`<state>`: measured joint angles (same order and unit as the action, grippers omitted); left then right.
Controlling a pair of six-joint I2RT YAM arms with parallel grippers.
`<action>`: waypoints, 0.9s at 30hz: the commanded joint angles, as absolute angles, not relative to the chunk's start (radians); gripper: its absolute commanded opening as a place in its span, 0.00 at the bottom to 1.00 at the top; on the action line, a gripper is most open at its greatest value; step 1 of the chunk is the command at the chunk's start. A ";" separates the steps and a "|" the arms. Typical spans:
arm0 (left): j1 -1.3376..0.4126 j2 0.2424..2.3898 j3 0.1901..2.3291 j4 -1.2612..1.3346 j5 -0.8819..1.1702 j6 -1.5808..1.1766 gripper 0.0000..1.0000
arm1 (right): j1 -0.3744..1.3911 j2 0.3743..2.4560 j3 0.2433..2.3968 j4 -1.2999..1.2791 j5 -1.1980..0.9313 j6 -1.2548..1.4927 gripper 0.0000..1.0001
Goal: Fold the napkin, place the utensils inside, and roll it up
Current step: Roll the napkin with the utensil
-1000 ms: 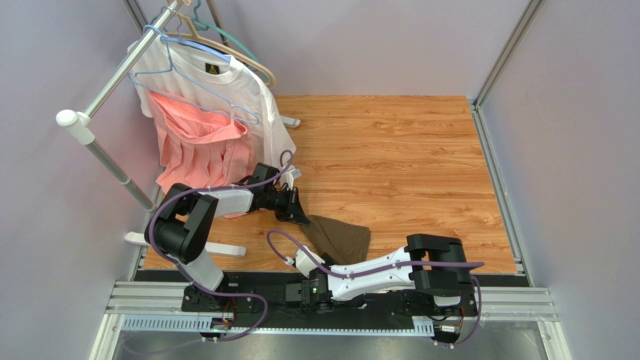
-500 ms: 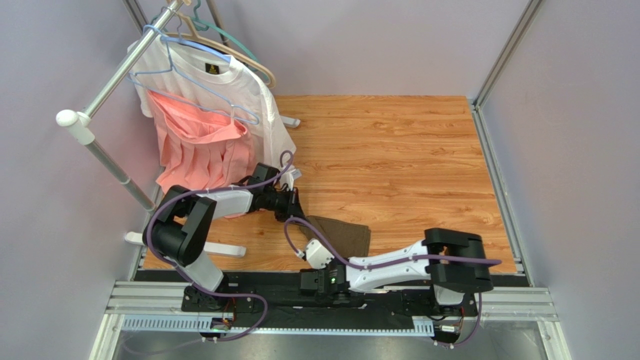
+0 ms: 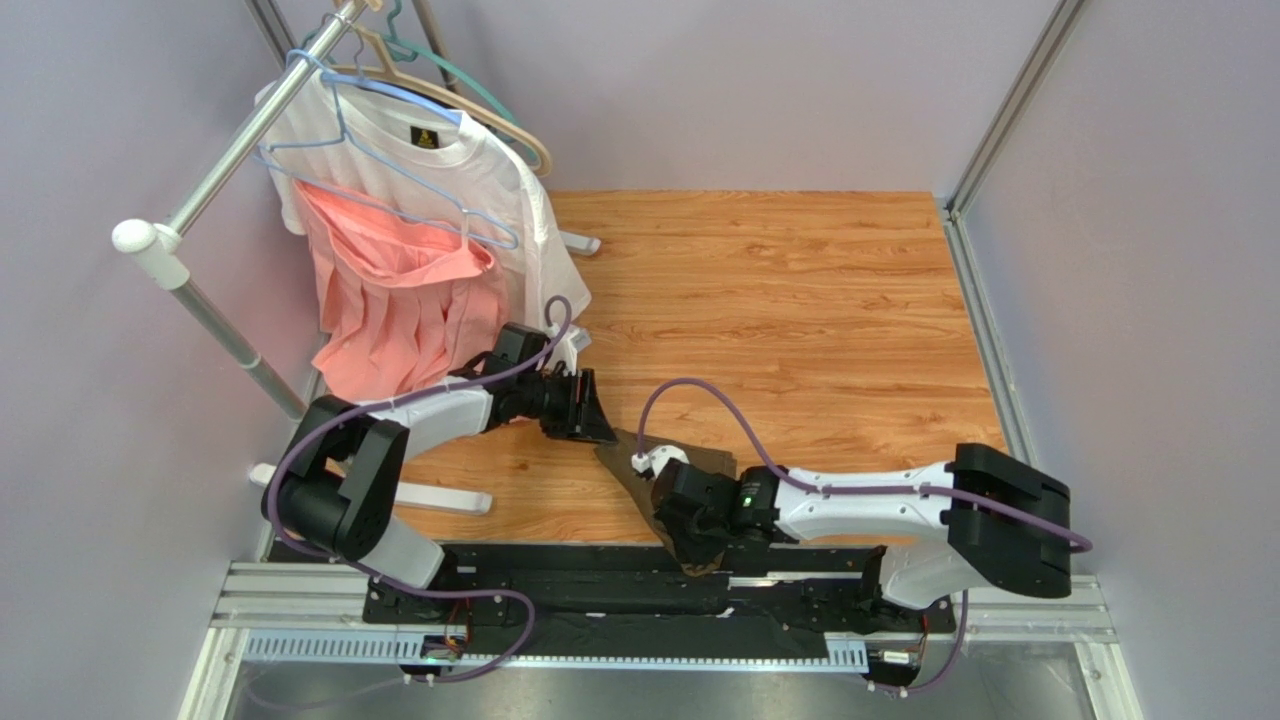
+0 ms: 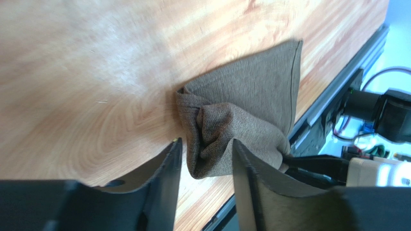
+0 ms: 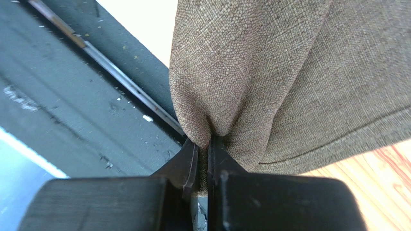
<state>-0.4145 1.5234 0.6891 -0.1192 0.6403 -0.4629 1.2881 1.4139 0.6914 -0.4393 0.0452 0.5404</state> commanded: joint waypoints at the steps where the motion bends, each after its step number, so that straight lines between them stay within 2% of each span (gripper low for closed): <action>1: -0.403 1.460 0.722 -0.107 0.594 -0.457 0.56 | 1.217 1.359 0.654 -0.321 -0.173 0.460 0.00; 11: -0.402 1.399 0.690 -0.045 0.598 -0.399 0.61 | 1.007 1.286 0.551 -0.186 -0.471 0.403 0.00; 23: -0.410 1.410 0.643 0.172 0.690 -0.419 0.64 | 0.764 1.347 0.448 -0.009 -0.764 0.439 0.00; 27: -0.454 1.396 0.655 0.190 0.655 -0.422 0.64 | 0.692 1.358 0.407 0.067 -0.828 0.472 0.00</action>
